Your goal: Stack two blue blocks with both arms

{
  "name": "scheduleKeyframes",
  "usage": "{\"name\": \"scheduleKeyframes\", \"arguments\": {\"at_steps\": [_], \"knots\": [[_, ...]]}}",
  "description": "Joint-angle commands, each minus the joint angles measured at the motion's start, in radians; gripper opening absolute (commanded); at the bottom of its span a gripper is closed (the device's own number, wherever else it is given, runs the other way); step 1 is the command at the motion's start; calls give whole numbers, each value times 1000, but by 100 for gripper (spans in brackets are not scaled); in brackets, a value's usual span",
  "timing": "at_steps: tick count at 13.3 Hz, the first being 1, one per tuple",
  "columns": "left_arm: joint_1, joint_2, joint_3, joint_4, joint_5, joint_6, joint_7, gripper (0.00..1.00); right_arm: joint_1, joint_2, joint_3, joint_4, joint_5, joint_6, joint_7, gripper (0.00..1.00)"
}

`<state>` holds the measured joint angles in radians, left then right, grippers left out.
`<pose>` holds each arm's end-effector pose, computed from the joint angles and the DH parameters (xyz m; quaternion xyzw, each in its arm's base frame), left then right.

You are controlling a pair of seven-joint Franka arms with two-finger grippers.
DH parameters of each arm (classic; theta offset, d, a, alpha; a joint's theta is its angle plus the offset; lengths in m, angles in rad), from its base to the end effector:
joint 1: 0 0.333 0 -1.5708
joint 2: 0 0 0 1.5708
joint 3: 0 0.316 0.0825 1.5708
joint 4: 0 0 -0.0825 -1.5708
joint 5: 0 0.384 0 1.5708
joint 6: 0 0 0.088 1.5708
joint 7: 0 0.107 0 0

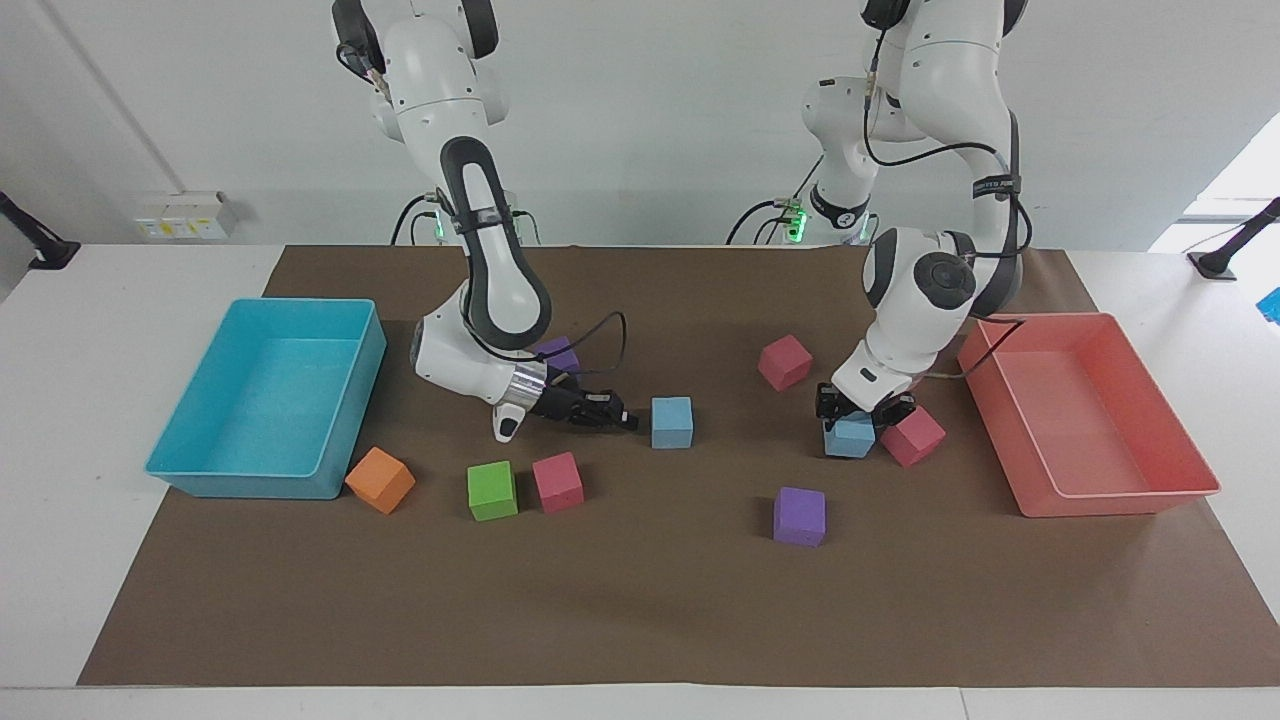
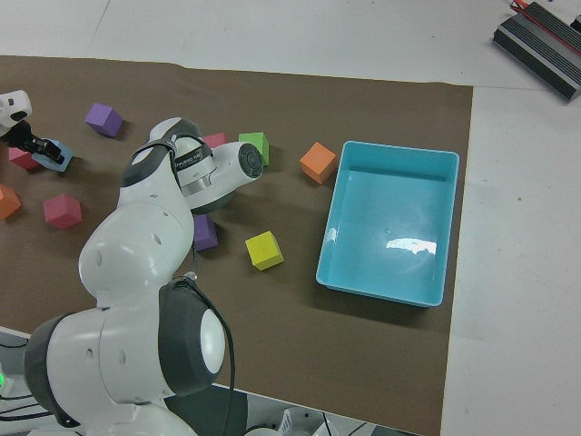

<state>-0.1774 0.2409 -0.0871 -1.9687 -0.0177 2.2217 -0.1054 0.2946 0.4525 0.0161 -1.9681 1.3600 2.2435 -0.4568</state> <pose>0.5817 -0.1561 0.3521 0.9972 -0.0728 0.0031 0.0183 0.5749 0.2139 0.2416 -0.8789 0.1133 0.0363 0.4619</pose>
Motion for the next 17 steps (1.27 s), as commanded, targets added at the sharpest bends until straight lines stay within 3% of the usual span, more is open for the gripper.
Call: {"name": "scheduleKeyframes", "arguments": {"at_steps": [1, 3, 8, 12, 15, 17], "knots": [[-45, -34, 10, 74, 57, -126, -101, 3, 5, 2, 5, -6, 30, 19, -37, 0], [-57, -25, 1, 148, 58, -204, -161, 3, 5, 2, 5, -6, 30, 21, -37, 0], [-212, -22, 3, 174, 58, -180, -364, 1, 5, 2, 5, -8, 30, 21, -37, 0], [-300, 53, 1, 263, 59, -178, -471, 1, 3, 2, 5, -9, 30, 24, -37, 0], [-338, 60, 1, 275, 45, -151, -480, 1, 3, 2, 5, -9, 30, 25, -37, 0], [-378, 110, 3, 290, 53, -145, -545, 1, 3, 2, 5, -11, 30, 27, -37, 0]]}}
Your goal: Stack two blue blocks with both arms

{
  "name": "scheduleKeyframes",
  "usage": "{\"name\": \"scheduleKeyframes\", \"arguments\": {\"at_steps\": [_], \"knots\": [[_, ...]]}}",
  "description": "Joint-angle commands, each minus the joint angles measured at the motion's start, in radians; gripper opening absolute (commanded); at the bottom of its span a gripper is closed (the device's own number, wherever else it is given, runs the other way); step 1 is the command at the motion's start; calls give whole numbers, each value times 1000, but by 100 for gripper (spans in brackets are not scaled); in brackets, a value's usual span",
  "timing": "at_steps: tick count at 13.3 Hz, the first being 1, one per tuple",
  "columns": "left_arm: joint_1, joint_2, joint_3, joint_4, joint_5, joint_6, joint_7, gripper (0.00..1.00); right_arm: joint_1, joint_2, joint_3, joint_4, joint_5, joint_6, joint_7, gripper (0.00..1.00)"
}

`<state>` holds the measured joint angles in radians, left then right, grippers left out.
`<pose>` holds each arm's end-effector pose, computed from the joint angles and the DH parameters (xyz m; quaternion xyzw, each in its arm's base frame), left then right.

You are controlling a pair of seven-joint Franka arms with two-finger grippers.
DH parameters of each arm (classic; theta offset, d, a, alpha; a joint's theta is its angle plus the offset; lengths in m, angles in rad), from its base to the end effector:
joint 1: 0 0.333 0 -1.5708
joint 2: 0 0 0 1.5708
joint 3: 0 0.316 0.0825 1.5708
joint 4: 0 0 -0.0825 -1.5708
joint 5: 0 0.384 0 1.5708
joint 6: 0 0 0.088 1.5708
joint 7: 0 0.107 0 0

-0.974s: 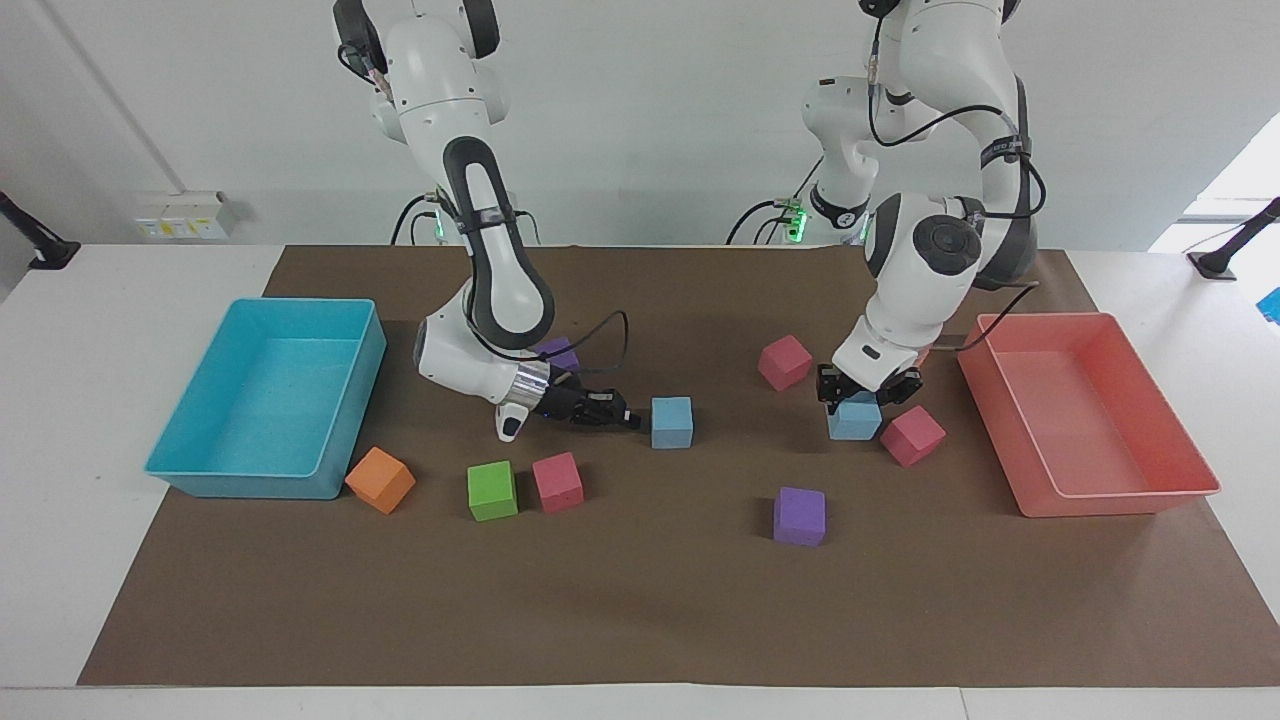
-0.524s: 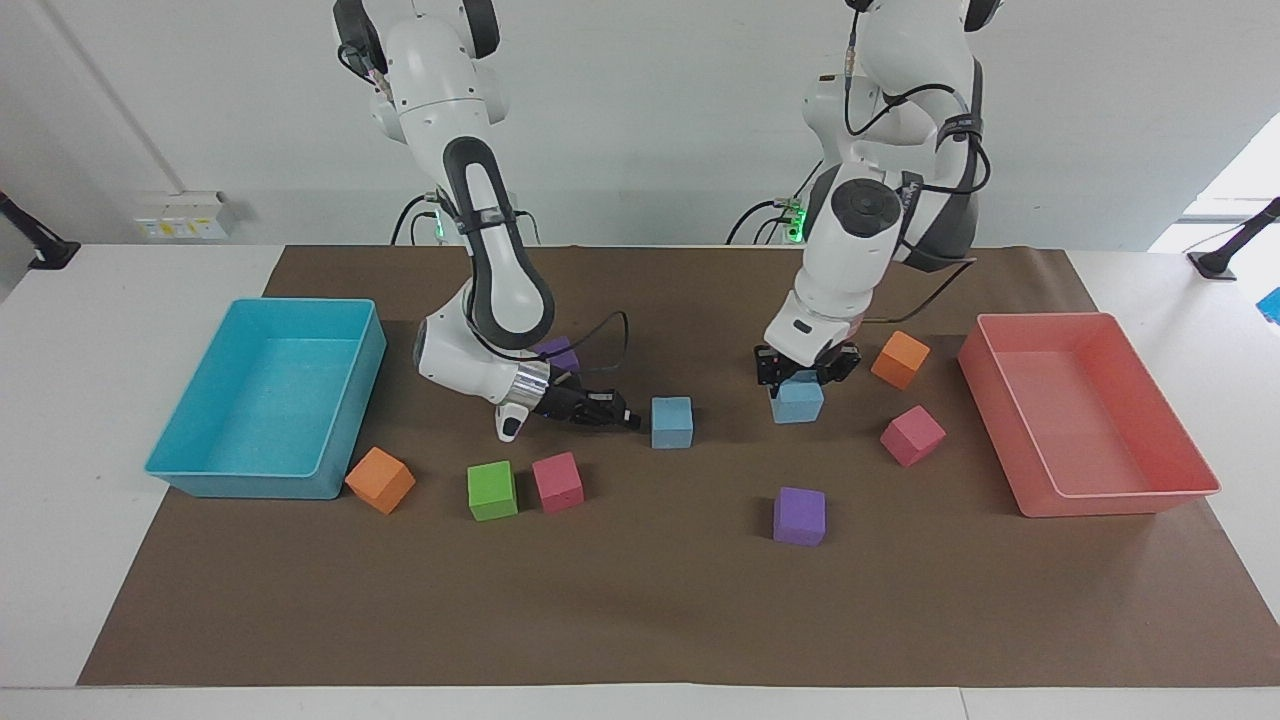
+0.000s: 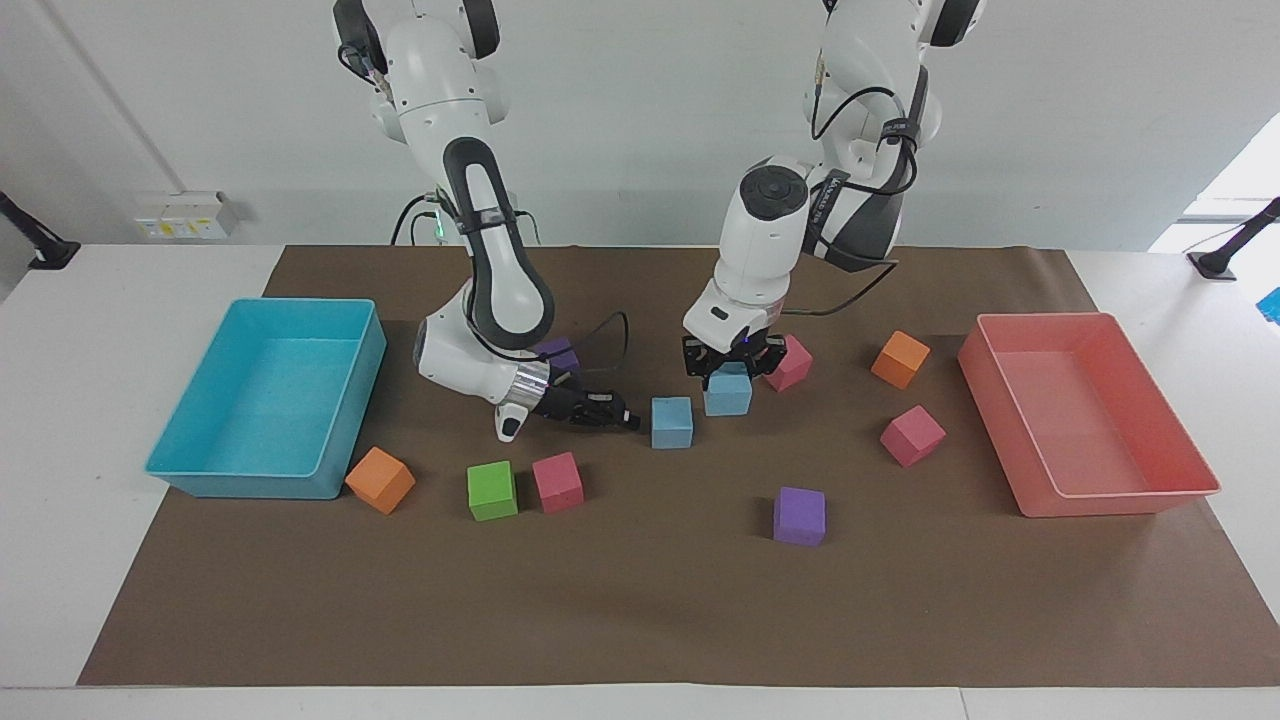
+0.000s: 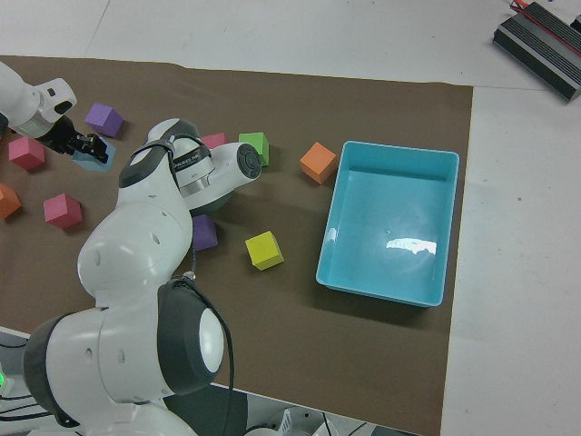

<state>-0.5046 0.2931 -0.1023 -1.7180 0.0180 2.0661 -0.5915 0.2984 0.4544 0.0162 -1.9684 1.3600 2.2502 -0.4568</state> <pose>0.5346 -0.3634 0.4215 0.9995 -0.0092 0.0196 0.0214 0.5743 0.2153 0.2403 -0.8800 0.1134 0.0356 0.4598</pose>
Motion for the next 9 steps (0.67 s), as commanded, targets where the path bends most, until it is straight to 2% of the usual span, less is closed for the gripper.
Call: {"name": "scheduleKeyframes", "arguments": {"at_steps": [1, 5, 9], "knots": [[-58, 81, 18, 75, 14, 11, -65, 1, -1, 0, 5, -10, 28, 20, -37, 0], [-107, 159, 18, 141, 19, 15, -102, 1, -1, 0, 5, -10, 30, 20, -37, 0], [-109, 170, 18, 141, 22, 34, -106, 1, -1, 0, 5, -10, 30, 20, -37, 0]]}}
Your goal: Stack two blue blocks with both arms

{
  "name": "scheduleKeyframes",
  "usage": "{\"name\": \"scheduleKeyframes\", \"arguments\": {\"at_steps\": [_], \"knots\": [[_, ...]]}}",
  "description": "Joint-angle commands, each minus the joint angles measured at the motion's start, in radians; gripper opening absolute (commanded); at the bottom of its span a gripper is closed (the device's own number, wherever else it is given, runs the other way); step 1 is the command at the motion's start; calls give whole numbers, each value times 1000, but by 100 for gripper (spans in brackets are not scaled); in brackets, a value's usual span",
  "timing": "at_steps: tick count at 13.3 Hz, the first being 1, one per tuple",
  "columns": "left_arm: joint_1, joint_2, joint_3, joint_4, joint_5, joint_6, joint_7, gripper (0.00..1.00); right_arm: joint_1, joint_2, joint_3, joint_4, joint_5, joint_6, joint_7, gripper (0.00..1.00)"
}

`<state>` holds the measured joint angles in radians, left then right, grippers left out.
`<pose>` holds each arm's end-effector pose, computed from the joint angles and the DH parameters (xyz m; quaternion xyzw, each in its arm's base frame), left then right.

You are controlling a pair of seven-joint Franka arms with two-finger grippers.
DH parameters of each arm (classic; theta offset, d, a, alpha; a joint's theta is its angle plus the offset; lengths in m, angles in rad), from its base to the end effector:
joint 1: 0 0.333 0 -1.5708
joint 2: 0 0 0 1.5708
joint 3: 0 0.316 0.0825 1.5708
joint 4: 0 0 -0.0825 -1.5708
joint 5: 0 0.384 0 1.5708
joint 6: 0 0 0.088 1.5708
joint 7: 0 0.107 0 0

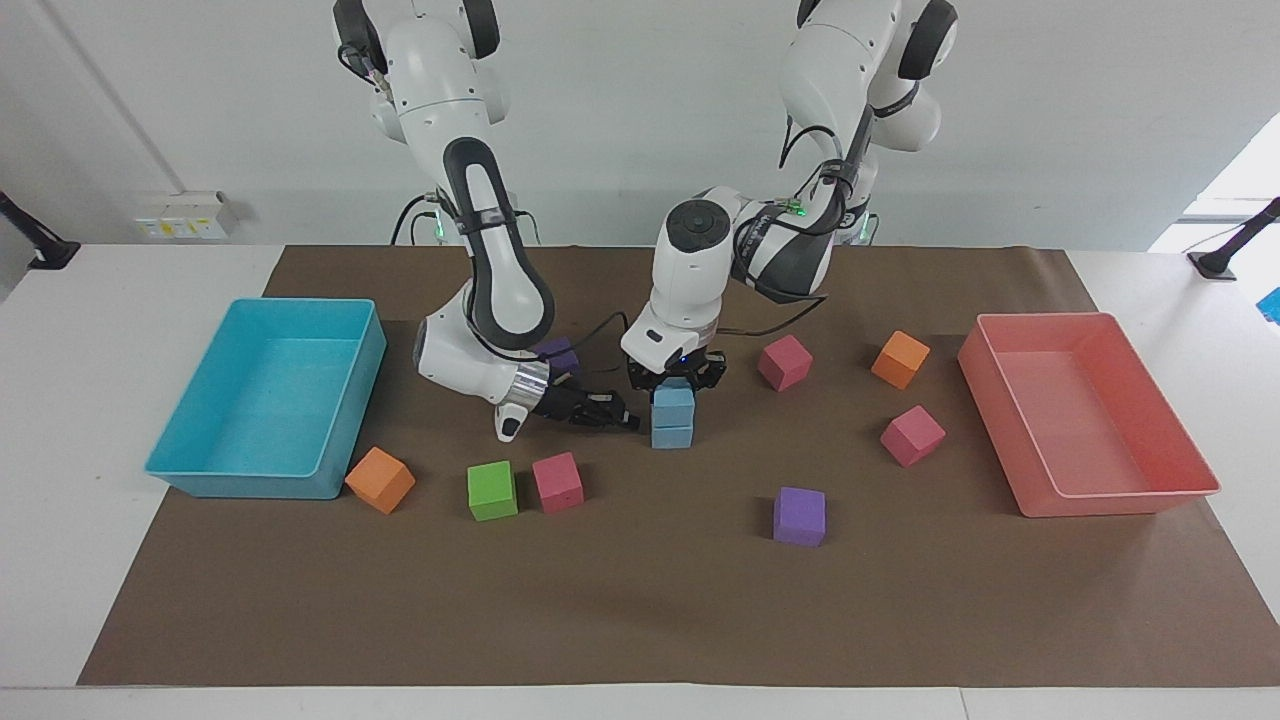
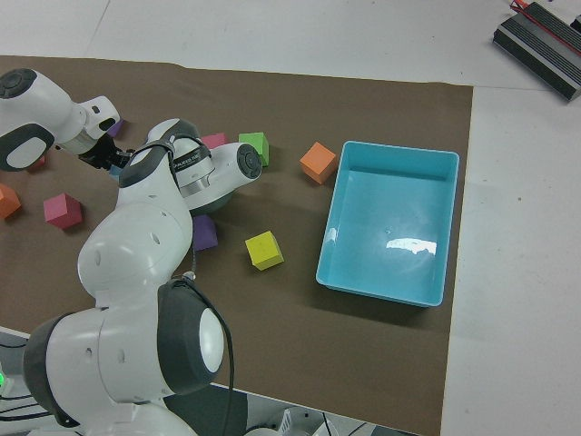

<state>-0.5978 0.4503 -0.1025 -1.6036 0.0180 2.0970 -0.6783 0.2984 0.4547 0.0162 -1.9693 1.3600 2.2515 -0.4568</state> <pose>0.5282 -0.4325 0.3745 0.9996 -0.0098 0.0085 0.0255 0.5741 0.2150 0.2398 -0.8802 0.1139 0.0356 0.4593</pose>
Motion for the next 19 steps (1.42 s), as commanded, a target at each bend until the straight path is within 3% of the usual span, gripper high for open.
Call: {"name": "scheduleKeyframes", "arguments": {"at_steps": [1, 19], "knots": [[-17, 11, 20, 28, 23, -2, -20, 2, -1, -1, 5, -10, 30, 19, -37, 0], [-17, -1, 21, 14, 49, -28, -23, 8, -1, -1, 5, -11, 28, 19, -37, 0]]}}
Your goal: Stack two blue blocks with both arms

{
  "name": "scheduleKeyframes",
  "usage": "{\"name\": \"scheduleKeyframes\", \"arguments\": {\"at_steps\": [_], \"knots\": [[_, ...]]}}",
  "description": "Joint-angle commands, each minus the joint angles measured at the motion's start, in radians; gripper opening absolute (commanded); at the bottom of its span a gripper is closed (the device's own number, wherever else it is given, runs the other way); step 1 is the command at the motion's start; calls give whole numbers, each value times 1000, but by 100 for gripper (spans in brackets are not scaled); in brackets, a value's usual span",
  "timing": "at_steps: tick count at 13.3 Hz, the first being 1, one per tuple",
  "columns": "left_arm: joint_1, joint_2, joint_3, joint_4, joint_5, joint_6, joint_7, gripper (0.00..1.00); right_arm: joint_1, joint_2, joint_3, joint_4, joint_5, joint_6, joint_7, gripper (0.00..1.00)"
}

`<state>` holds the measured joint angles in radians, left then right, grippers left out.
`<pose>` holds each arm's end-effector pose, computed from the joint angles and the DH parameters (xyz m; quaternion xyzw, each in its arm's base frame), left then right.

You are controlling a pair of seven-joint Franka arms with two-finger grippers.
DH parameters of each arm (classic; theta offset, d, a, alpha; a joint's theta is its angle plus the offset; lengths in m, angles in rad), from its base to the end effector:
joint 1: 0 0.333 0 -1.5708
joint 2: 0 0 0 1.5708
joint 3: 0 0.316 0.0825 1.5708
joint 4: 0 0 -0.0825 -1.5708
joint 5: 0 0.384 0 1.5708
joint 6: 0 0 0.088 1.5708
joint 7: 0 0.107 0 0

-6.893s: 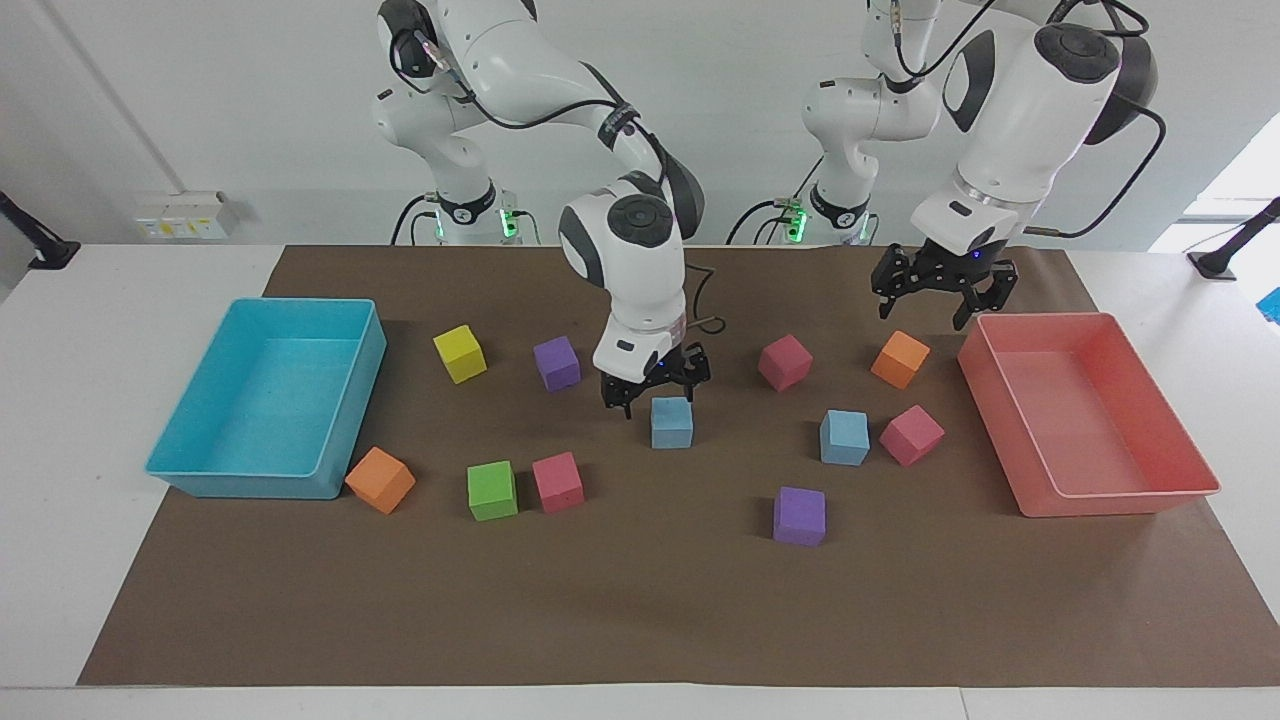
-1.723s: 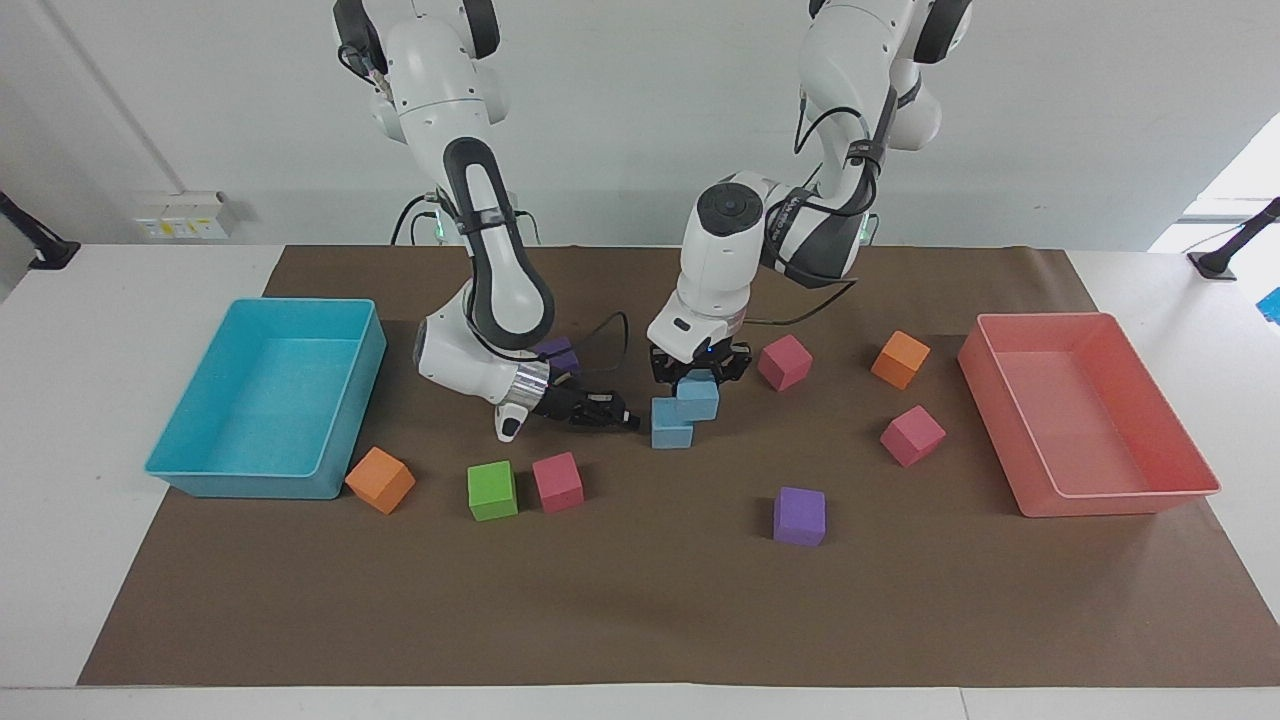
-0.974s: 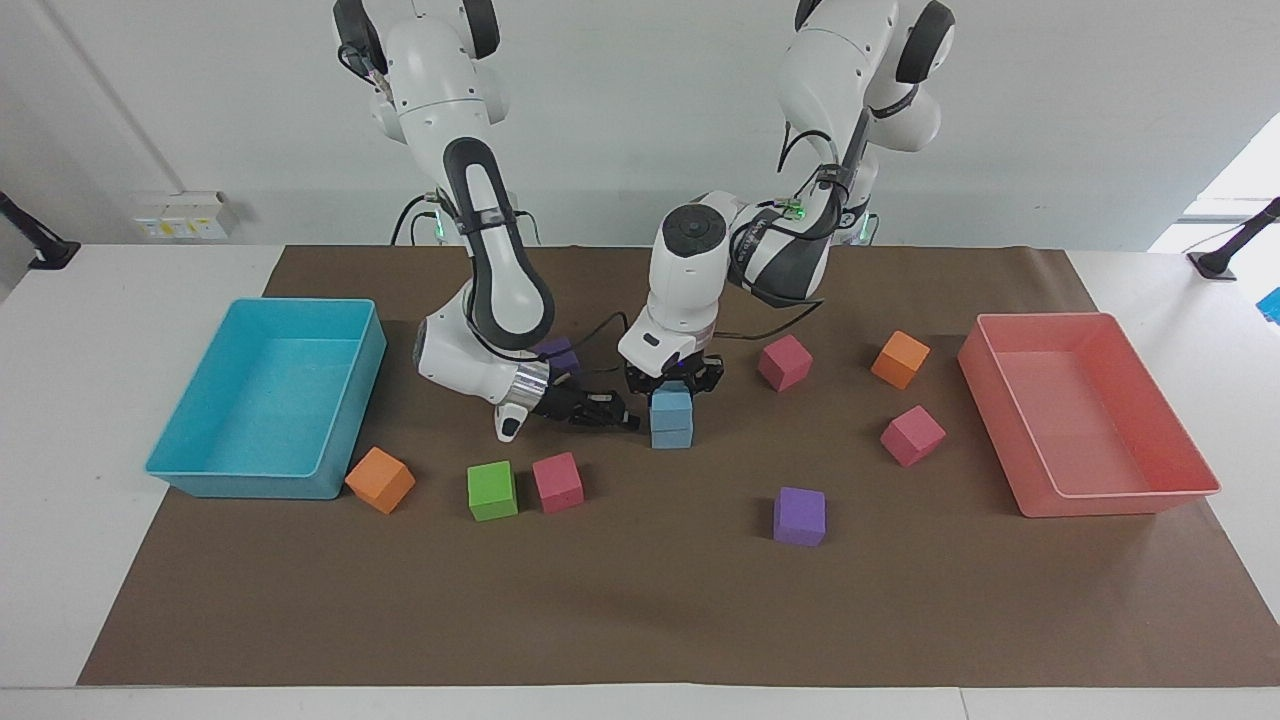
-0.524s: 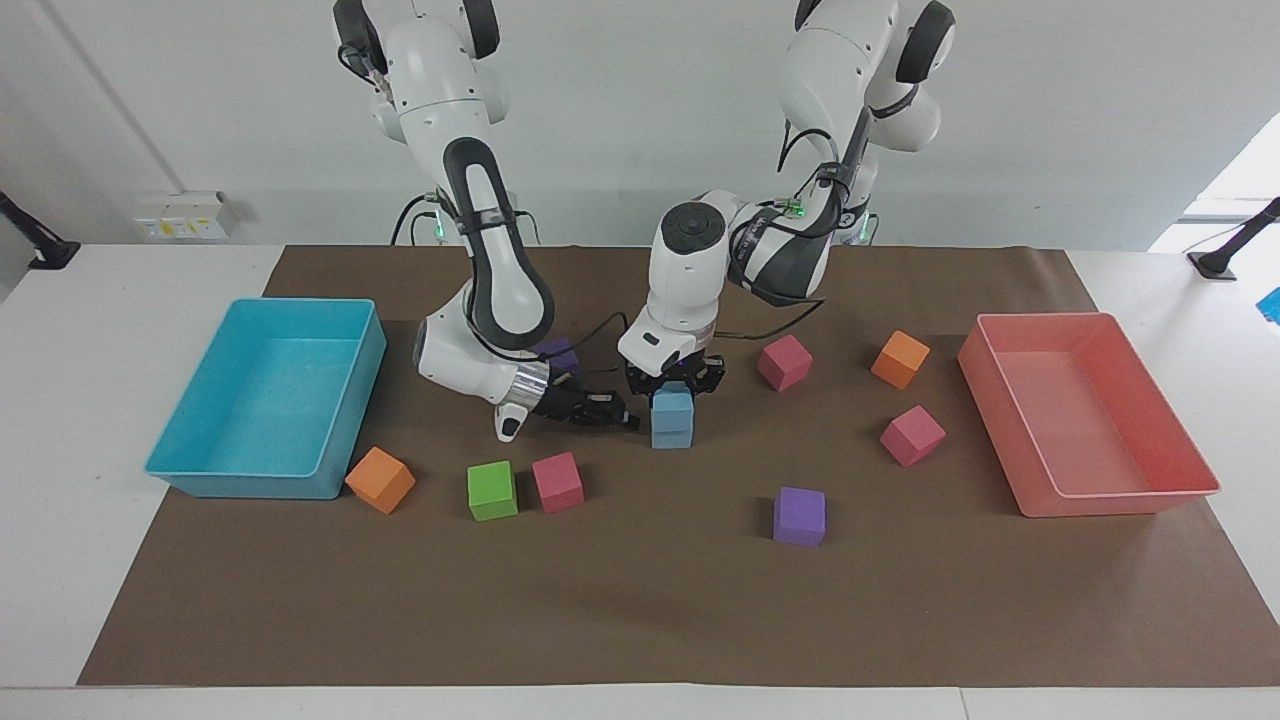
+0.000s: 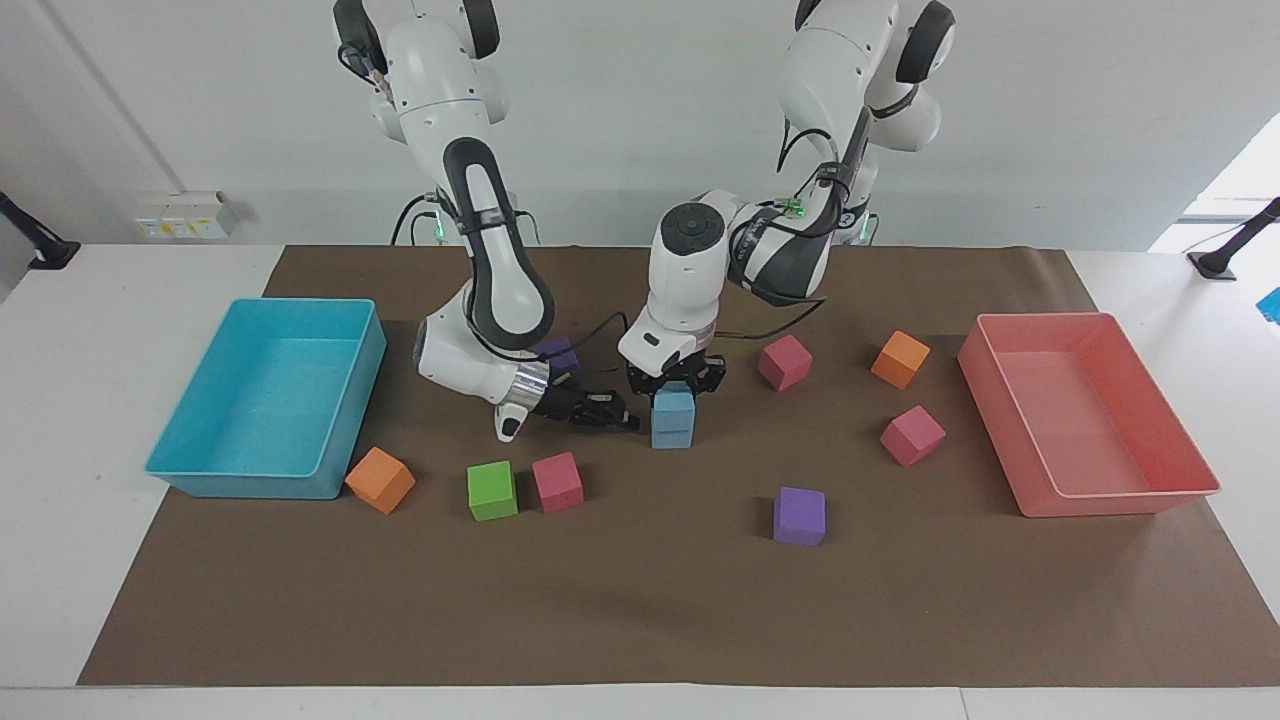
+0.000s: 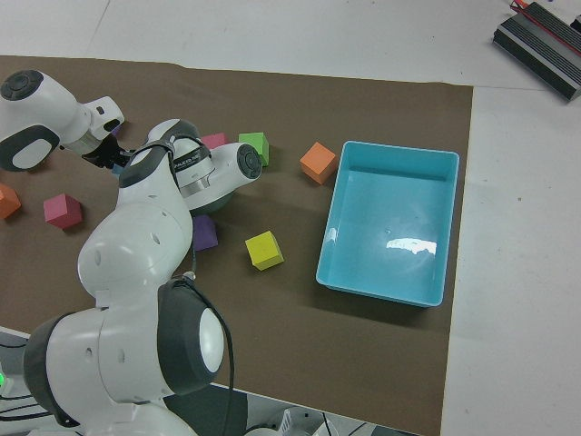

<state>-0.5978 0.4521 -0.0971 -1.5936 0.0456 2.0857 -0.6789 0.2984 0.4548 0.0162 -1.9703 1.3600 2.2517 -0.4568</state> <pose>0.5319 -0.4294 0.3768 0.9997 -0.0135 0.0157 0.0142 0.5738 0.2149 0.2393 -0.8803 0.1142 0.0360 0.4590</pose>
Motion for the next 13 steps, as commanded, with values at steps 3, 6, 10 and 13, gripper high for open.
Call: {"name": "scheduleKeyframes", "arguments": {"at_steps": [3, 6, 10, 13], "knots": [[-19, -3, 16, 3, 23, -16, -21, 12, -1, -1, 5, -9, 28, 19, -37, 0], [-19, -6, 16, -9, 23, -12, -21, 15, -1, -1, 5, -10, 30, 19, -37, 0], [-17, -6, 16, -11, 23, -4, -21, 27, -1, -1, 5, -10, 30, 19, -37, 0], [-17, -6, 16, -11, 23, -7, -19, 30, -1, -1, 5, -10, 30, 19, -37, 0]]}}
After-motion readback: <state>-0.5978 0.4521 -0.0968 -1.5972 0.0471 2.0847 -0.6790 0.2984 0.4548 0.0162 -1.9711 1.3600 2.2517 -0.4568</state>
